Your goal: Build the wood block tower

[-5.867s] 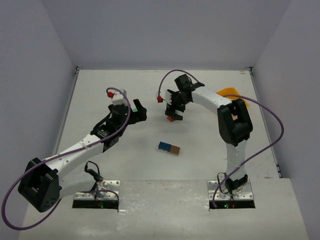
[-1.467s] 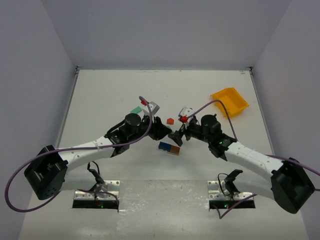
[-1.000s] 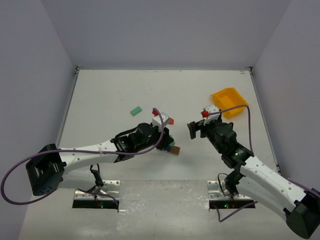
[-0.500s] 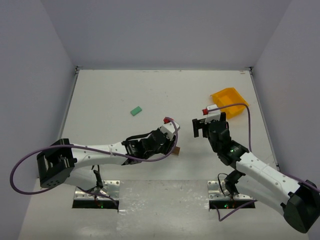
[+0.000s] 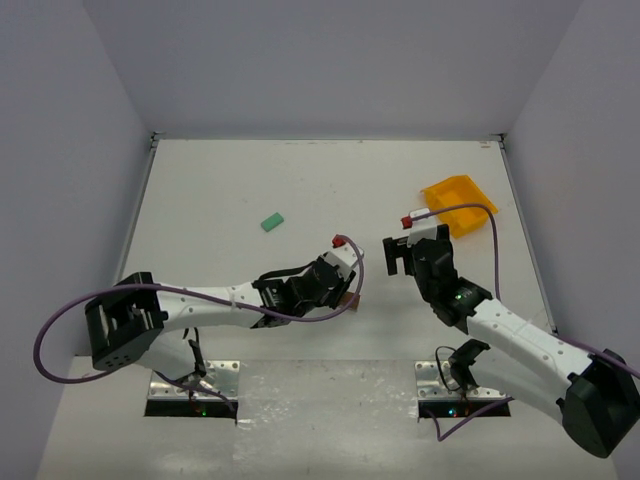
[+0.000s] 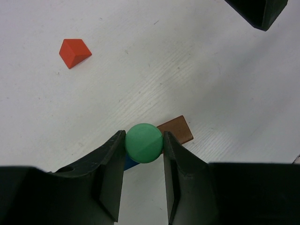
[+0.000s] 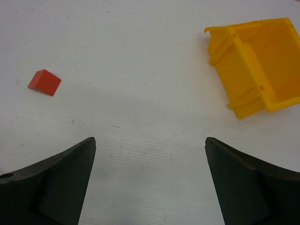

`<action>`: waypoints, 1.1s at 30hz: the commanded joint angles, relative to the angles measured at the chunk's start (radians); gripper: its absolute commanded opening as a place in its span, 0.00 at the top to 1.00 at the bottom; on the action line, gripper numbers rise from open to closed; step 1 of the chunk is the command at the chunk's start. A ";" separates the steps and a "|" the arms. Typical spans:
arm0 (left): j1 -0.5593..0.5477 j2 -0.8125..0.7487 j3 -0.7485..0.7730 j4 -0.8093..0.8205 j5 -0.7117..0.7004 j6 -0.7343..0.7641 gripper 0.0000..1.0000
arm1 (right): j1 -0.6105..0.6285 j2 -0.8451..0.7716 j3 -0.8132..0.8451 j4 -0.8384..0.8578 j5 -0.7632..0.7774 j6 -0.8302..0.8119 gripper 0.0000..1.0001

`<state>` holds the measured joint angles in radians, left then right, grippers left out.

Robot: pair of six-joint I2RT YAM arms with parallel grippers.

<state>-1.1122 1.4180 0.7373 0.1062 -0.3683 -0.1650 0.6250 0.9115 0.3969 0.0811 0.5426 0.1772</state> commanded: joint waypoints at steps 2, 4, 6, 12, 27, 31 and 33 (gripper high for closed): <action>-0.009 0.022 0.053 0.029 -0.001 -0.008 1.00 | -0.007 -0.004 0.045 0.032 0.014 0.010 0.01; -0.008 0.026 0.055 0.028 -0.003 -0.007 1.00 | -0.008 -0.004 0.045 0.033 0.014 0.010 0.01; -0.008 0.034 0.062 0.026 -0.005 -0.004 1.00 | -0.008 -0.001 0.046 0.033 0.008 0.005 0.01; -0.009 0.050 0.068 0.015 0.000 -0.010 1.00 | -0.008 0.006 0.048 0.032 -0.001 0.004 0.01; -0.009 0.039 0.073 -0.013 0.012 -0.021 0.97 | -0.011 0.015 0.051 0.034 -0.003 0.002 0.01; -0.008 0.039 0.073 -0.016 0.007 -0.019 0.95 | -0.010 0.017 0.053 0.032 -0.004 0.001 0.01; -0.008 0.036 0.073 -0.017 0.009 -0.017 0.95 | -0.010 0.019 0.053 0.032 -0.004 0.002 0.01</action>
<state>-1.1122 1.4712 0.7670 0.0812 -0.3626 -0.1738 0.6206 0.9297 0.4011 0.0795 0.5304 0.1768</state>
